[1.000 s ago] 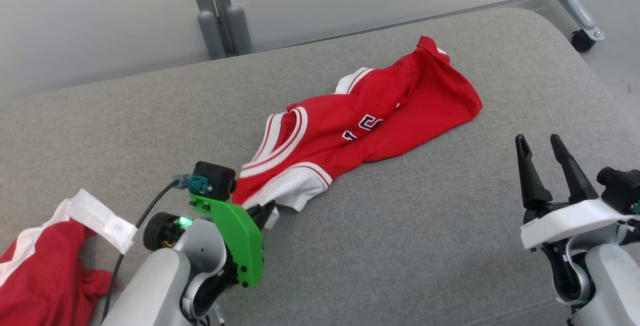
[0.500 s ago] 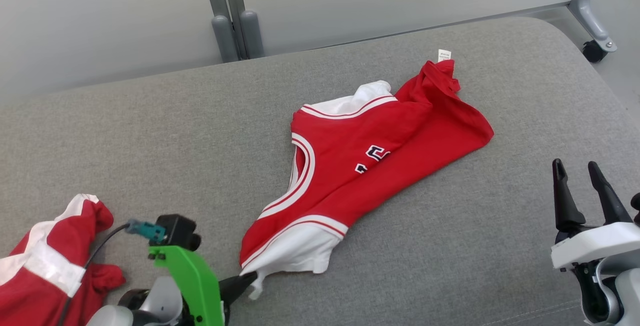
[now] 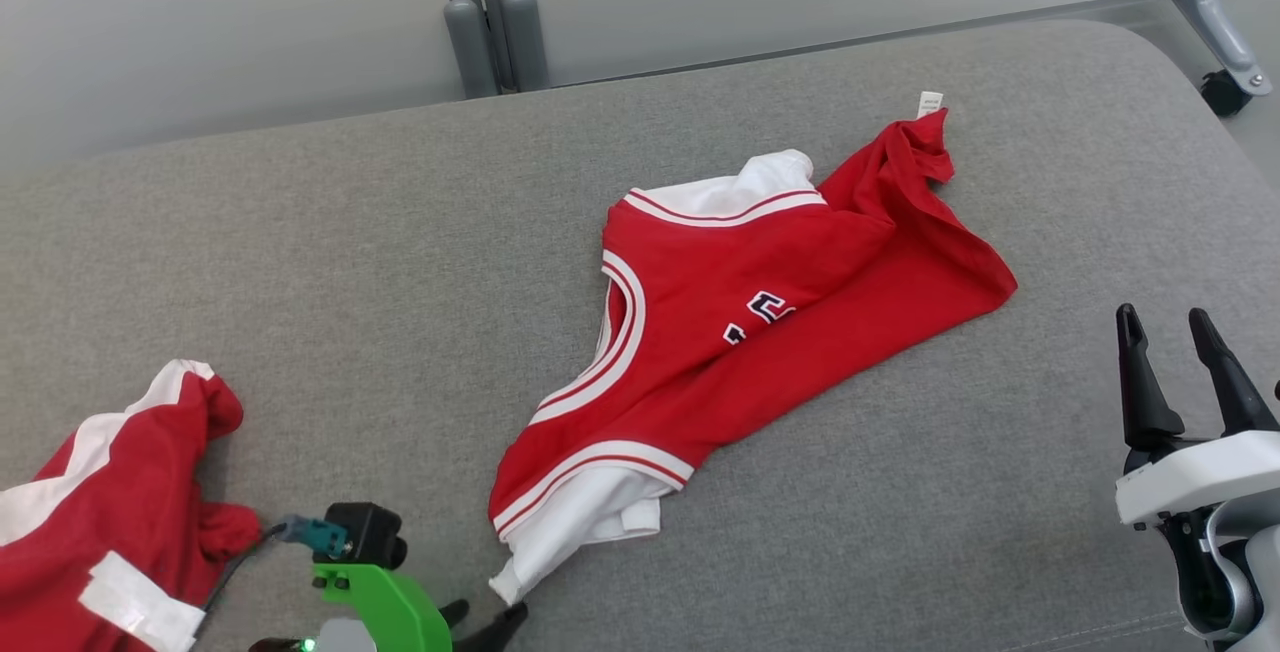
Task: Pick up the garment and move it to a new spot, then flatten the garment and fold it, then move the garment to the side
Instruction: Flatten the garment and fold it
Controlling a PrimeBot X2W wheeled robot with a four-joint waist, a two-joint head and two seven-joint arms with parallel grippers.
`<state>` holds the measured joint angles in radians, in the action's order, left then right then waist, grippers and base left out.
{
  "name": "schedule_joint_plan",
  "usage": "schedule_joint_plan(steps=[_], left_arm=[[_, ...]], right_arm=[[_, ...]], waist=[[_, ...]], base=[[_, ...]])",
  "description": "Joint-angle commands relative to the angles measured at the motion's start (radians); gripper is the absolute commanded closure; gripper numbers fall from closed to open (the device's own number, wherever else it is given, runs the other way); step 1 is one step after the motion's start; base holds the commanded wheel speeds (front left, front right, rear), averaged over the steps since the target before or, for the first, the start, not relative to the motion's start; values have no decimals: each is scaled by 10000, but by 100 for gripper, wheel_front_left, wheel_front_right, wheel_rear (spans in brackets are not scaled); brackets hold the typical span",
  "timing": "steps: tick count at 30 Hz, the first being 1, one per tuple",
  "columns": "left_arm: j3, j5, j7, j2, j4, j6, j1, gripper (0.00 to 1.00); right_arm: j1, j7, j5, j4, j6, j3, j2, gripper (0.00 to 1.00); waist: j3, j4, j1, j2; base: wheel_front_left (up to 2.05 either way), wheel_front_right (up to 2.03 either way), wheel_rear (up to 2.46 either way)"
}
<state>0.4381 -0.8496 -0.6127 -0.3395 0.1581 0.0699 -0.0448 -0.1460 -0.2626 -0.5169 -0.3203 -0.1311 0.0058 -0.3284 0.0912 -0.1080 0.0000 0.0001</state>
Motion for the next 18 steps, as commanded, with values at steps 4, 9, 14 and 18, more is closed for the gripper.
schedule_joint_plan(steps=[4, 9, 14, 18], left_arm=[[-486, 326, 370, -595, -927, -409, 284, 0], [-1134, 709, 978, -1049, -1955, -680, -77, 0], [-1096, 386, 858, -774, -1528, -289, -1017, 0], [-598, -63, 3, -530, -541, 136, -2020, 0]], right_arm=[[72, -28, 63, 85, 7, -30, 17, 0], [77, -28, 98, 202, 7, -72, 106, 0], [-284, -28, 110, 192, 7, 132, 178, 0], [-599, -28, 57, 172, 7, 379, 208, 0]], waist=[[-91, 244, 0, -1], [-58, 282, 0, -1], [83, 87, 0, -1], [220, -213, 0, -1]], base=[[0, 0, 0], [0, 0, 0], [0, 0, 0], [0, 0, 0]])
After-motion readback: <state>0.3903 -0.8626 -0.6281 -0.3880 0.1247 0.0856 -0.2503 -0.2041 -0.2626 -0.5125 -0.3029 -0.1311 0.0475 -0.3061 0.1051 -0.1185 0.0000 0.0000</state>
